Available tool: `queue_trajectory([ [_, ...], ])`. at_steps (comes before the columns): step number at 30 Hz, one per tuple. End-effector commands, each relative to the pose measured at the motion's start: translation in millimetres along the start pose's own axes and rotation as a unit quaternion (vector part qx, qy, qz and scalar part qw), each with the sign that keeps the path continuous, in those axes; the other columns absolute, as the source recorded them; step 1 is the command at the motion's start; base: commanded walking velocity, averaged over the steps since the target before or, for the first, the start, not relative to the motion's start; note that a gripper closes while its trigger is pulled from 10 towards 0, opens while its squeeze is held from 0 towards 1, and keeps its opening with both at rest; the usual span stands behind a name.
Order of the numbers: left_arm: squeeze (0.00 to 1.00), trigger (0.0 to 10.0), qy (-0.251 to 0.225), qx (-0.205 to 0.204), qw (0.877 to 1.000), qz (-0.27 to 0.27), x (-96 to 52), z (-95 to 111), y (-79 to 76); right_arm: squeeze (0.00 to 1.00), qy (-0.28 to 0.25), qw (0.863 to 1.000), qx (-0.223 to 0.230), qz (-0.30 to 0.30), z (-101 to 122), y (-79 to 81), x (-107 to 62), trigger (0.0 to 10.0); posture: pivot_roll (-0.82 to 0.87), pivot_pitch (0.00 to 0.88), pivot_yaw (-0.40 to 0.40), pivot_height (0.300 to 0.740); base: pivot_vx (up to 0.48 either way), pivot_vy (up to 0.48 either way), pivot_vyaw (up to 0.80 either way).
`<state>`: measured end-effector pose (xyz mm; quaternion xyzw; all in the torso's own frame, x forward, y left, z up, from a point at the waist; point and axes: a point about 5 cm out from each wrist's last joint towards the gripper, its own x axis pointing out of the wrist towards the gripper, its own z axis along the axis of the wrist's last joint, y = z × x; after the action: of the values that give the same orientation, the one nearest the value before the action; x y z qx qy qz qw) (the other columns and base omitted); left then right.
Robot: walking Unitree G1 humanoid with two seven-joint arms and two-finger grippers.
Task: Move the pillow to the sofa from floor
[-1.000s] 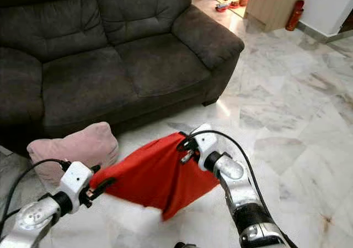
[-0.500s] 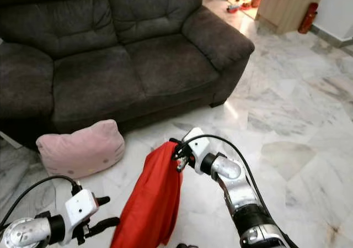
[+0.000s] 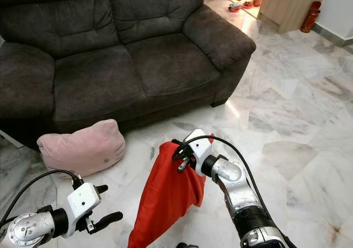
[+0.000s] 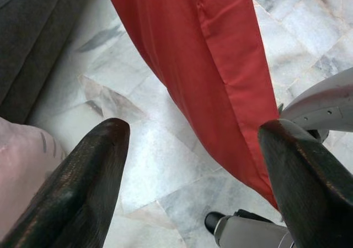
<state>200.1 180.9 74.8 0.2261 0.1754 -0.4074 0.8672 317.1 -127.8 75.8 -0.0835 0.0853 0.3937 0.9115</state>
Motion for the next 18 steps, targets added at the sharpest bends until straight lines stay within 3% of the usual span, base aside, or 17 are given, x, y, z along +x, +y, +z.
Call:
queue_trajectory([
  [1,1.0,10.0,0.012,-0.002,1.0,0.0,-1.5,-4,-0.5,0.0,-0.06,0.998,-0.03,-0.002,30,-4.1,5.6,10.0,0.02,0.108,-0.008,0.74,0.0,0.0,0.0],
  [9,1.0,10.0,0.023,0.002,1.0,-0.017,-0.2,-11,-4.7,0.0,-0.064,0.997,-0.033,-0.002,33,-5.3,6.7,10.0,0.02,0.11,-0.01,0.74,0.0,0.0,0.0],
  [14,1.0,10.0,0.027,-0.011,0.998,-0.052,-0.9,-12,-13.9,0.0,-0.061,0.998,-0.033,-0.003,32,-3.9,8.5,10.0,0.02,0.11,-0.011,0.74,0.0,0.0,0.0],
  [18,1.0,10.0,0.056,-0.003,0.995,-0.083,-2.5,-21,-23.6,0.0,-0.061,0.998,-0.033,-0.002,32,-2.7,9.6,10.0,0.02,0.11,-0.013,0.74,0.0,0.0,0.0],
])
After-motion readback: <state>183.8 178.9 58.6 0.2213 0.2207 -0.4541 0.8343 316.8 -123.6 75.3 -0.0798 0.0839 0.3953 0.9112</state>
